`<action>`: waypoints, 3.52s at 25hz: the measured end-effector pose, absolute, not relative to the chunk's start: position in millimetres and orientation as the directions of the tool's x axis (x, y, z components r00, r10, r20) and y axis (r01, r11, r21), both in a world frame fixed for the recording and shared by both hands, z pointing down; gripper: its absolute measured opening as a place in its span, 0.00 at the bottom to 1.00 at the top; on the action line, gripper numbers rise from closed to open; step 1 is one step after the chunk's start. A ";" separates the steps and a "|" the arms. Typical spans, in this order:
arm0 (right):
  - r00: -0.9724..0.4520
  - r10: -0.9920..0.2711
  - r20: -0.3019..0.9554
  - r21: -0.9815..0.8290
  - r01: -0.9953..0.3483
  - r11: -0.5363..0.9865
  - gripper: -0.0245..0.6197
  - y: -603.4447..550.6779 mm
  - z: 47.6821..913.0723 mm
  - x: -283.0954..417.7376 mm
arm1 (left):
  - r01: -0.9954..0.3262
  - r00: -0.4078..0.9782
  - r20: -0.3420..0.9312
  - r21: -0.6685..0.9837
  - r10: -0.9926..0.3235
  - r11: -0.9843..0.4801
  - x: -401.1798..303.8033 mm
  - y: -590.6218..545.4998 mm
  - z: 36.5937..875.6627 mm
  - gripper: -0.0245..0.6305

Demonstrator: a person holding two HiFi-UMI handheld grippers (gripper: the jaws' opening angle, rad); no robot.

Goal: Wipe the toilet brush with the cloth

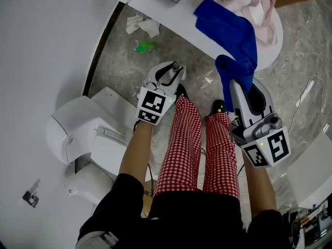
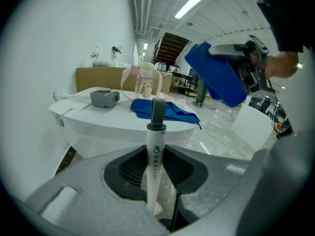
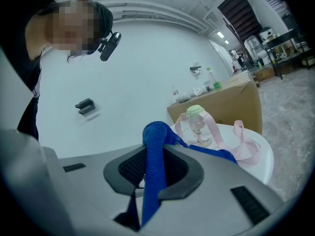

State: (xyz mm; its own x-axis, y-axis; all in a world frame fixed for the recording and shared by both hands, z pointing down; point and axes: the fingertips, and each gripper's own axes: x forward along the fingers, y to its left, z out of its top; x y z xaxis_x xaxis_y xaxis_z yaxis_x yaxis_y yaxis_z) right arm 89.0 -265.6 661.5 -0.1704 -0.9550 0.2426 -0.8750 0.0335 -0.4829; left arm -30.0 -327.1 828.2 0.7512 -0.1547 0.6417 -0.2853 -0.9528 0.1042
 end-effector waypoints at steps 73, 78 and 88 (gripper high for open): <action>-0.441 -0.897 0.025 -0.487 -0.789 0.374 0.14 -239.9 548.5 47.2 | -0.467 0.810 0.426 0.052 -0.403 -0.883 -38.5 -265.2 604.7 0.19; -0.474 -0.881 0.002 -0.497 -0.765 0.410 0.14 -234.9 537.4 49.4 | -0.490 0.803 0.411 0.043 -0.432 -0.870 -33.8 -254.5 586.9 0.19; -0.517 -0.852 -0.078 -0.521 -0.708 0.477 0.14 -226.2 506.7 52.2 | -0.504 0.788 0.412 0.005 -0.458 -0.864 -32.3 -240.5 555.2 0.19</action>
State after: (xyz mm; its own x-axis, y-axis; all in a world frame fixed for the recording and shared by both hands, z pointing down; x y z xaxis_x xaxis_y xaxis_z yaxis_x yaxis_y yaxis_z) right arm 52.2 -226.2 506.7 -0.5174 -0.8522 -0.0782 -0.7076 0.4774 -0.5210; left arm -32.3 -240.5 555.2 0.7879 -0.4576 0.4121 -0.5040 -0.8637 0.0047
